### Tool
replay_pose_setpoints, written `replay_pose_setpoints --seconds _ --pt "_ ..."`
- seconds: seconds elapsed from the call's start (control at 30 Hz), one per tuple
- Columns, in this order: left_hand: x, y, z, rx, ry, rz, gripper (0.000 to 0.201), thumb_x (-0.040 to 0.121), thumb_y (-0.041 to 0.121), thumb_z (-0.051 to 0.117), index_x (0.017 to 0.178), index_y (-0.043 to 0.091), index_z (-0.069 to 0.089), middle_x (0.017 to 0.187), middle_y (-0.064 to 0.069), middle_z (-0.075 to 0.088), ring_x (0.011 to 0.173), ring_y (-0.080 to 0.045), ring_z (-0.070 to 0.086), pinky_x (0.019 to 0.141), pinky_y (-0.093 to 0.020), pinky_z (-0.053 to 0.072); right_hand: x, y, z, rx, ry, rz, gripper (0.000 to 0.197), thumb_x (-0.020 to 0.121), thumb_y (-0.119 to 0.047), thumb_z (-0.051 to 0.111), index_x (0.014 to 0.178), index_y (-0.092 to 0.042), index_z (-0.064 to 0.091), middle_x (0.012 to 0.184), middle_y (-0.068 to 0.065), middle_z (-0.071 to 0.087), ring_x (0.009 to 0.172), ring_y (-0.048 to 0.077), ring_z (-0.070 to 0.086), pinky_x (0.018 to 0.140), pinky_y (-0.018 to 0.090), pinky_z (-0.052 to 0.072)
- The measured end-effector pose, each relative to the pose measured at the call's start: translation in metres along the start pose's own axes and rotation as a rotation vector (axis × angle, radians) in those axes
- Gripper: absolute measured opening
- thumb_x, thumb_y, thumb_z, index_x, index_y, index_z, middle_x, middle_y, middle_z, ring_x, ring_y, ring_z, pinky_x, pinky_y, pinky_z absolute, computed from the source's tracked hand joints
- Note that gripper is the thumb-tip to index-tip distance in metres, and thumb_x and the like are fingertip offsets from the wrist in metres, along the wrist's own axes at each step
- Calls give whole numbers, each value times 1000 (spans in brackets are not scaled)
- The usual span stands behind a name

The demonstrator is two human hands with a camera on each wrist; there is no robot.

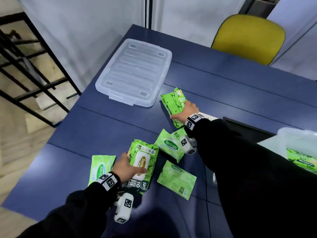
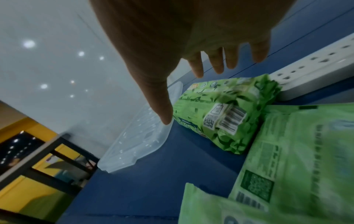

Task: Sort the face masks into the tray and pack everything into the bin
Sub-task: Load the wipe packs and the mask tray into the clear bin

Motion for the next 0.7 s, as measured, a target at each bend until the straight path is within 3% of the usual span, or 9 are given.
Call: replay_pose_setpoints --seconds 0.1,0.2,0.27,0.33,0.4,0.47,0.57,0.63,0.7 --pt "6 -10 -4 -168 9 -14 82 54 45 99 116 24 51 105 6 73 93 -11 71 88 -35 57 18 -7 22 -59 1 19 119 60 -62 87 153 -20 27 152 15 36 140 39 36 115 52 33" --pt "6 -16 -1 -268 7 -20 82 56 39 100 122 25 52 106 9 74 94 -7 71 89 -31 56 28 -3 40 -111 38 50 126 56 -59 90 154 -35 14 160 14 24 142 41 33 116 54 28" --pt "6 -18 1 -285 3 -14 81 58 38 99 123 29 50 107 10 73 97 -6 70 93 -32 54 33 1 44 -144 36 46 124 59 -52 90 153 -40 11 158 15 26 139 43 36 115 55 30" --pt "6 -15 2 -273 -7 -16 85 55 45 98 123 33 49 107 12 73 98 -6 69 96 -33 53 38 6 40 -76 52 21 115 58 -46 90 148 -44 19 150 14 38 132 40 43 111 53 35" --pt "9 -13 2 -267 -27 -10 93 46 55 96 125 34 51 107 13 74 99 -7 71 98 -37 54 38 10 33 169 43 3 107 51 -43 88 142 -44 31 138 10 51 122 35 53 105 48 44" --pt "10 -6 0 -260 -49 -5 96 47 53 98 128 31 52 107 13 75 98 -7 72 97 -37 55 24 10 25 617 -26 40 99 49 -34 89 137 -33 43 128 6 61 109 28 64 98 42 52" --pt "6 7 -4 -226 1 9 81 57 42 99 122 27 54 106 10 73 97 -10 70 92 -35 55 -30 3 11 1240 -259 200 61 73 -13 78 130 -15 55 106 11 68 81 26 68 82 42 58" --pt "2 13 -8 -209 67 32 76 55 48 97 114 27 53 104 8 72 96 -14 69 90 -37 55 -78 -5 6 1607 -561 354 46 76 -20 69 121 -11 65 110 15 66 92 32 67 96 49 53" --pt "-7 17 -9 -247 94 37 80 53 54 96 114 26 54 104 7 72 96 -17 70 91 -39 55 -124 -5 -1 1773 -661 423 37 76 -28 62 106 -10 73 111 15 70 100 35 66 102 48 48"
Point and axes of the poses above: each hand's wrist, its own x-axis towards the middle knuckle, its own z-axis out of the palm, y = z × x, the point moved 3 cm from there along x, towards the middle knuckle
